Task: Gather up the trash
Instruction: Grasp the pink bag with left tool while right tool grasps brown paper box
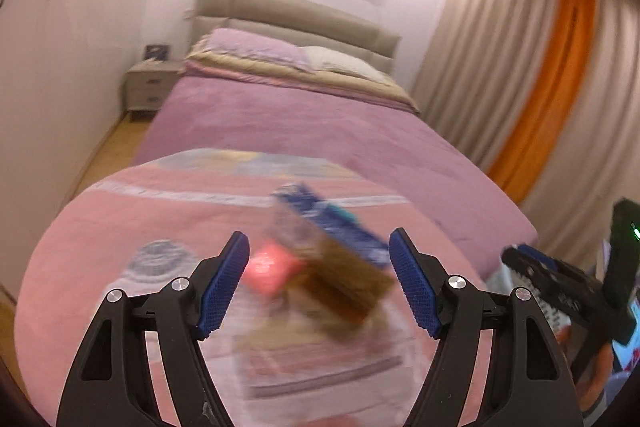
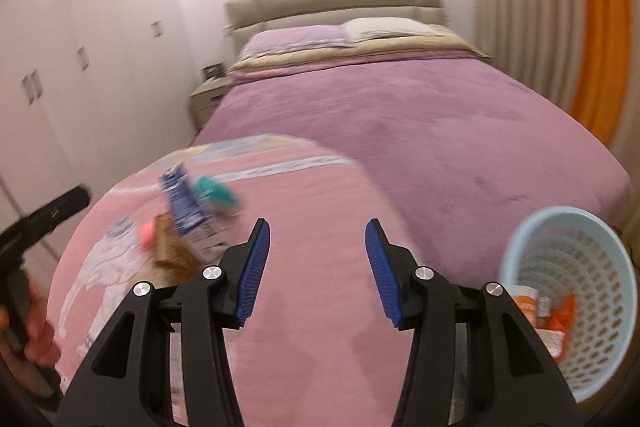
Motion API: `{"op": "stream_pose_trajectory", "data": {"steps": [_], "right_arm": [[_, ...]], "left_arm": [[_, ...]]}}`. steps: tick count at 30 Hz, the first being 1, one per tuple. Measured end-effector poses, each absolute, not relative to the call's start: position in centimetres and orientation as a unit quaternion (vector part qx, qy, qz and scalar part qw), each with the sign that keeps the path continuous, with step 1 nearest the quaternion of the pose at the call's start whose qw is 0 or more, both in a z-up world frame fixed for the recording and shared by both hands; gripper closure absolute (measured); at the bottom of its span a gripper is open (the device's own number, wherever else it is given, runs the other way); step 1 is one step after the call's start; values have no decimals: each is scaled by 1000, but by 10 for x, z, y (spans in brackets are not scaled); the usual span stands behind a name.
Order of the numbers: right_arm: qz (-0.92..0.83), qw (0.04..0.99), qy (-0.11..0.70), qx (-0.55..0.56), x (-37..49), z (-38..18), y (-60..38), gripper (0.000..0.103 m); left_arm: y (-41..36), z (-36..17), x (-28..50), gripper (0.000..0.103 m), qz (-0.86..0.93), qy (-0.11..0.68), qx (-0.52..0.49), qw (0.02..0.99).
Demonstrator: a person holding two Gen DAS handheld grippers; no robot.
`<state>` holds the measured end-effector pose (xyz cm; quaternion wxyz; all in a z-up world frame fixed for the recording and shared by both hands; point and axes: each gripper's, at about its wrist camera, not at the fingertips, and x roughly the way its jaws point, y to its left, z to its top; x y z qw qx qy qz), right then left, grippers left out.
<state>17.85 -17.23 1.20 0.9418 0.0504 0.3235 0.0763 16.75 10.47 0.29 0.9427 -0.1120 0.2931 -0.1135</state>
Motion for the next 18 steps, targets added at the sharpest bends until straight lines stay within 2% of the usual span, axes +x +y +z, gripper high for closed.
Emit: {"op": "stream_pose_trajectory", "data": {"steps": [10, 18], "right_arm": [[166, 918, 360, -20, 185, -26, -75, 57], [176, 905, 386, -19, 202, -40, -52, 57]], "left_arm": [[128, -55, 217, 34, -145, 396, -73, 904], [119, -71, 240, 34, -157, 410, -53, 897]]}}
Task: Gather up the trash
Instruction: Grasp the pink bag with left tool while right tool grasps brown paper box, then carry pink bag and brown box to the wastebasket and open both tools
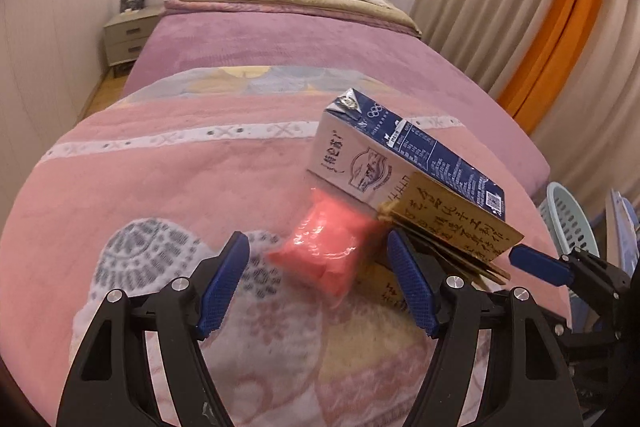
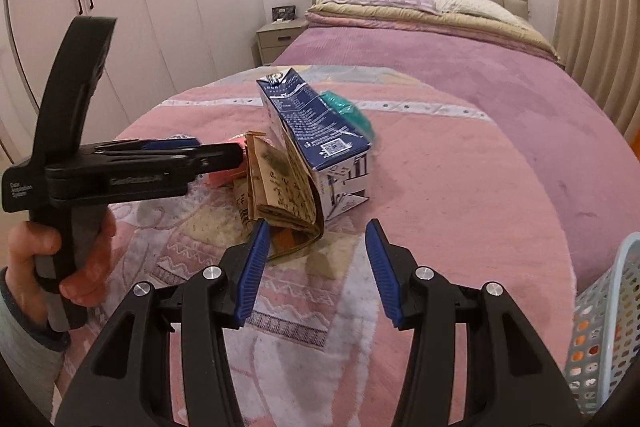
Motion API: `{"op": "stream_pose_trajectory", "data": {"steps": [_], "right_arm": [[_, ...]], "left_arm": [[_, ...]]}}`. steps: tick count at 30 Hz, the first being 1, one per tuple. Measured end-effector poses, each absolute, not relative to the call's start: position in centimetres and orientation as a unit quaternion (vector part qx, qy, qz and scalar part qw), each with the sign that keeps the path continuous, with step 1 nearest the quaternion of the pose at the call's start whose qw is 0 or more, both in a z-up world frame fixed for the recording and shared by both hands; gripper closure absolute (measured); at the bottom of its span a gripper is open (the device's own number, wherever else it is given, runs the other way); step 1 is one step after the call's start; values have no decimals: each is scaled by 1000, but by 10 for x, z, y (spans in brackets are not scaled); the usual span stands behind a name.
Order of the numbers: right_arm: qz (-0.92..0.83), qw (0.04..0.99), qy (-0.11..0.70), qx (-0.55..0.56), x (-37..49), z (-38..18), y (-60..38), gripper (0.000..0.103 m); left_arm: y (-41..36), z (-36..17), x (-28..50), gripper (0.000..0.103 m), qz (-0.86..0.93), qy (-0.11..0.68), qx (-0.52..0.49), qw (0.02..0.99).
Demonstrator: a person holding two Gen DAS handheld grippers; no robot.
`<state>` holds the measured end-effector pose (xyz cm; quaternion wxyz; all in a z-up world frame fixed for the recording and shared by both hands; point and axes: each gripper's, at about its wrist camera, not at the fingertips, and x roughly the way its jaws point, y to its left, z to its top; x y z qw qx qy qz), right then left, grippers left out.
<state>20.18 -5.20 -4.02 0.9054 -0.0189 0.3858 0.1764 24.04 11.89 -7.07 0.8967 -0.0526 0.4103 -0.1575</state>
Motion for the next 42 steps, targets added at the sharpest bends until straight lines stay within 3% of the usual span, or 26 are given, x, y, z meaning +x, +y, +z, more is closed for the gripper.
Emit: {"op": "stream_pose_trajectory", "data": {"steps": [3, 9, 16, 18, 20, 25, 39, 42], "right_arm": [[182, 902, 392, -16, 205, -45, -50, 57], [181, 901, 394, -22, 208, -50, -43, 57], [167, 900, 403, -14, 219, -52, -35, 58], [163, 900, 404, -12, 221, -52, -35, 68], [161, 902, 400, -7, 220, -52, -39, 86], [159, 908, 388, 12, 206, -48, -53, 96], [145, 903, 404, -25, 153, -53, -79, 95], [141, 900, 411, -22, 156, -54, -77, 82]], "left_arm": [[115, -77, 240, 36, -166, 407, -51, 897], [123, -79, 238, 55, -178, 403, -81, 894], [110, -76, 228, 59, -174, 391, -51, 902], [106, -74, 224, 59, -172, 384, -39, 906], [106, -72, 221, 60, -169, 376, -36, 911], [116, -67, 216, 61, -177, 359, -61, 914], [114, -64, 215, 61, -181, 350, -56, 917], [115, -64, 214, 61, -185, 353, -64, 915]]}}
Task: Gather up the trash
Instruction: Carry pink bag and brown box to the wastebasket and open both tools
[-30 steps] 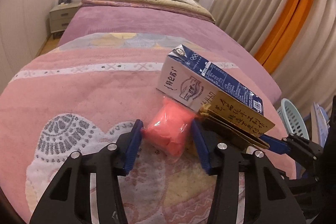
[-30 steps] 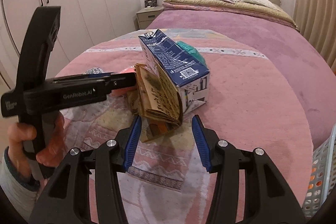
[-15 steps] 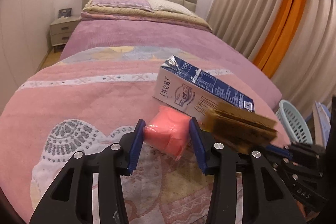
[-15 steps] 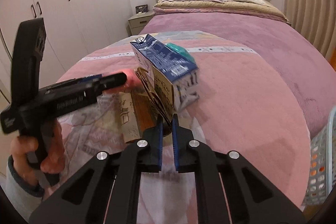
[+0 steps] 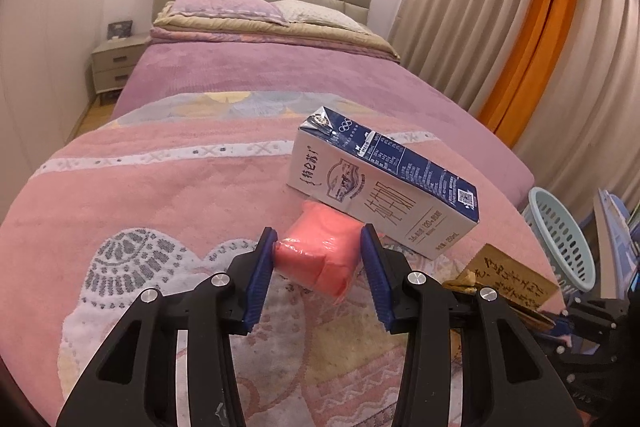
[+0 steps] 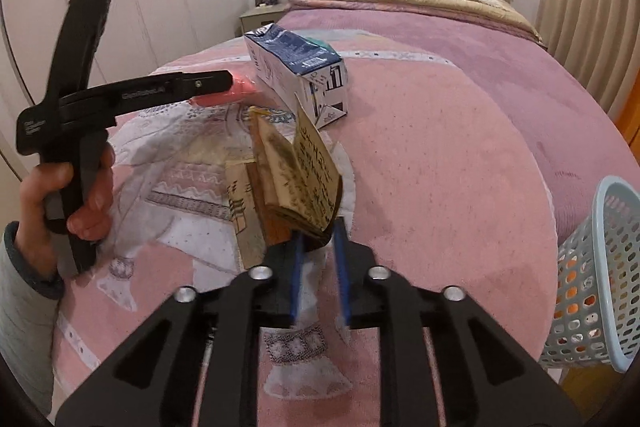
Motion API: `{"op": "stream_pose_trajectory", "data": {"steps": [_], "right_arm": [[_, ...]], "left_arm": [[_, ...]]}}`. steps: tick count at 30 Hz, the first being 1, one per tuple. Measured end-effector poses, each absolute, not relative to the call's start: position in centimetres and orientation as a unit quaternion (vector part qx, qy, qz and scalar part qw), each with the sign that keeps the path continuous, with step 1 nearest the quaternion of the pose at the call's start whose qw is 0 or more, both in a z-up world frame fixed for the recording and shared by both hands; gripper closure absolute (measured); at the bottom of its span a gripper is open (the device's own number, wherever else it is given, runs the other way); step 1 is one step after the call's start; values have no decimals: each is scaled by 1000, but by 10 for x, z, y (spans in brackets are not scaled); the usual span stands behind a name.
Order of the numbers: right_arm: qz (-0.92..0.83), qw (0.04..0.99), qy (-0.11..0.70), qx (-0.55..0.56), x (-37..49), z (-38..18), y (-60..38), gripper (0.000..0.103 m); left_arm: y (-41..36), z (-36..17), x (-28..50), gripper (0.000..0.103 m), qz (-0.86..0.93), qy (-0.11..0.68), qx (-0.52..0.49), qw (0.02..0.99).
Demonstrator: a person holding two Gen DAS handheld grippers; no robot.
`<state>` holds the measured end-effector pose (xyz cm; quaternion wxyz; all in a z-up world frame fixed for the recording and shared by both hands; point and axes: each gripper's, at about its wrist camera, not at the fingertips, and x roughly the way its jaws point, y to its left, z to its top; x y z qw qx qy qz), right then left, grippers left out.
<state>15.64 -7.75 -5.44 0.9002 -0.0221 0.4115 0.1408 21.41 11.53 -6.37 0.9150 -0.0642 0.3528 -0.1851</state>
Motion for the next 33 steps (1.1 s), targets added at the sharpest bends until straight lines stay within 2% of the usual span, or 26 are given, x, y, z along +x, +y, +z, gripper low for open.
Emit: {"op": "stream_pose_trajectory", "data": {"steps": [2, 3, 10, 12, 13, 14, 15, 16, 17, 25, 33], "right_arm": [[141, 901, 410, -20, 159, -53, -77, 62], [141, 902, 407, -23, 161, -52, -75, 59], [141, 899, 414, -29, 178, -56, -61, 59], [136, 901, 411, -31, 178, -56, -60, 65], [139, 902, 409, -29, 177, -55, -61, 77], [141, 904, 403, -27, 175, -53, -63, 84], [139, 905, 401, -28, 174, -52, -63, 87], [137, 908, 394, -36, 171, -49, -65, 95], [130, 912, 386, -44, 169, -47, -65, 98], [103, 932, 346, -3, 150, -19, -105, 98], [57, 951, 304, 25, 121, 15, -168, 98]], "left_arm": [[117, -64, 213, 61, -186, 354, -70, 914], [118, -64, 214, 61, -186, 354, -71, 914], [116, -63, 211, 61, -187, 348, -57, 917], [114, -61, 209, 61, -187, 344, -55, 919], [114, -61, 208, 61, -186, 342, -54, 920], [113, -59, 207, 61, -189, 340, -55, 920], [113, -58, 206, 61, -194, 340, -60, 918], [113, -57, 205, 61, -200, 343, -65, 916], [111, -54, 202, 61, -204, 343, -62, 915], [94, -15, 174, 62, -251, 313, -72, 913], [21, 25, 158, 62, -299, 284, -37, 910]]}}
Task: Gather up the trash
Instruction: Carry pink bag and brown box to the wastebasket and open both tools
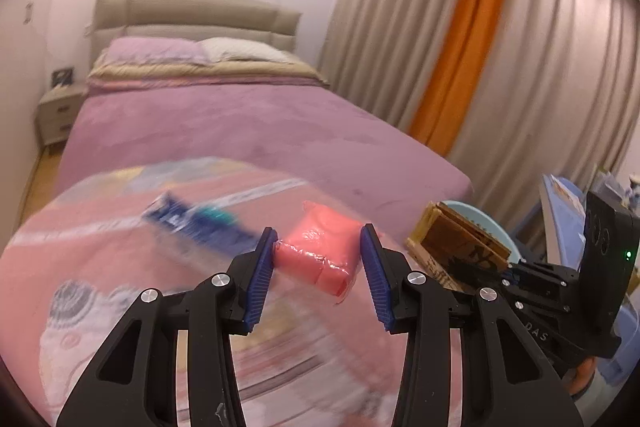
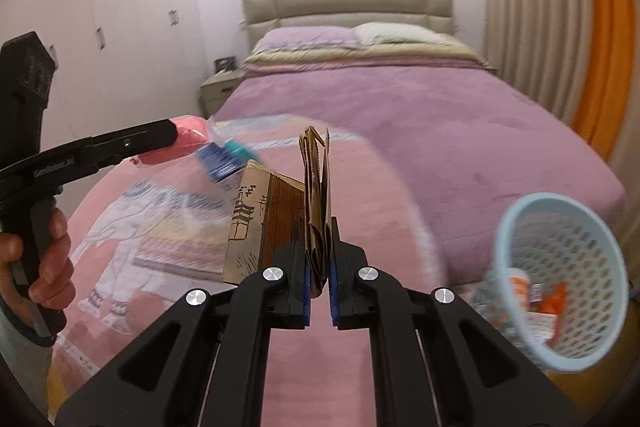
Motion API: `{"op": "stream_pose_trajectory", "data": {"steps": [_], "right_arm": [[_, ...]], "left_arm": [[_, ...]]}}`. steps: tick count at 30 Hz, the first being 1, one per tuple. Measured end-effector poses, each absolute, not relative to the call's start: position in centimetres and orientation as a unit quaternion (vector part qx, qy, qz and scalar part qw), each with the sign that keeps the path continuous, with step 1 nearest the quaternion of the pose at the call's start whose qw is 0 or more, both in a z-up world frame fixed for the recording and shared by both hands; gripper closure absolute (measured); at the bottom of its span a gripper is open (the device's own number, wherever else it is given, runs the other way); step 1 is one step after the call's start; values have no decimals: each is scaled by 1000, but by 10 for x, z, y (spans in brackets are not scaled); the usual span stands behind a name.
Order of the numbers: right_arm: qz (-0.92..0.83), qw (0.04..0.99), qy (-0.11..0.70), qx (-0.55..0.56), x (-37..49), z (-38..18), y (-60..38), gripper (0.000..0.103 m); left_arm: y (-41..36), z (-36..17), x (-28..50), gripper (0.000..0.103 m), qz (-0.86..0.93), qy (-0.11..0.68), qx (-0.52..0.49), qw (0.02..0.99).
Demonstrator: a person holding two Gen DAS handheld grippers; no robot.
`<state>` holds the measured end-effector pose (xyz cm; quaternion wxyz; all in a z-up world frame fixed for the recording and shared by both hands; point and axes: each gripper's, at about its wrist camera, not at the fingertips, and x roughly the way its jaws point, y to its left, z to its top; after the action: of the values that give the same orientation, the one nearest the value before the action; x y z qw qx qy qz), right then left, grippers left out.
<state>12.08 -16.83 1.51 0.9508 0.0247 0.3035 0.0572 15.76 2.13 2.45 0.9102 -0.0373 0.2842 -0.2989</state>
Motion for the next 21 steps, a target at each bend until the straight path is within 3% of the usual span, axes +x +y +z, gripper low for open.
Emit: {"op": "stream_pose_trajectory", "data": {"steps": [11, 17, 21], "right_arm": [[-64, 953, 281, 94, 94, 29, -286, 98], [-129, 905, 336, 226, 100, 0, -385, 98], [-170, 889, 346, 248, 99, -18, -424, 98]], "left_arm": [[-125, 40, 153, 62, -388, 286, 17, 876], [-205, 22, 151, 62, -427, 307, 58, 849], [-240, 5, 158, 62, -436, 324, 74, 836]]}}
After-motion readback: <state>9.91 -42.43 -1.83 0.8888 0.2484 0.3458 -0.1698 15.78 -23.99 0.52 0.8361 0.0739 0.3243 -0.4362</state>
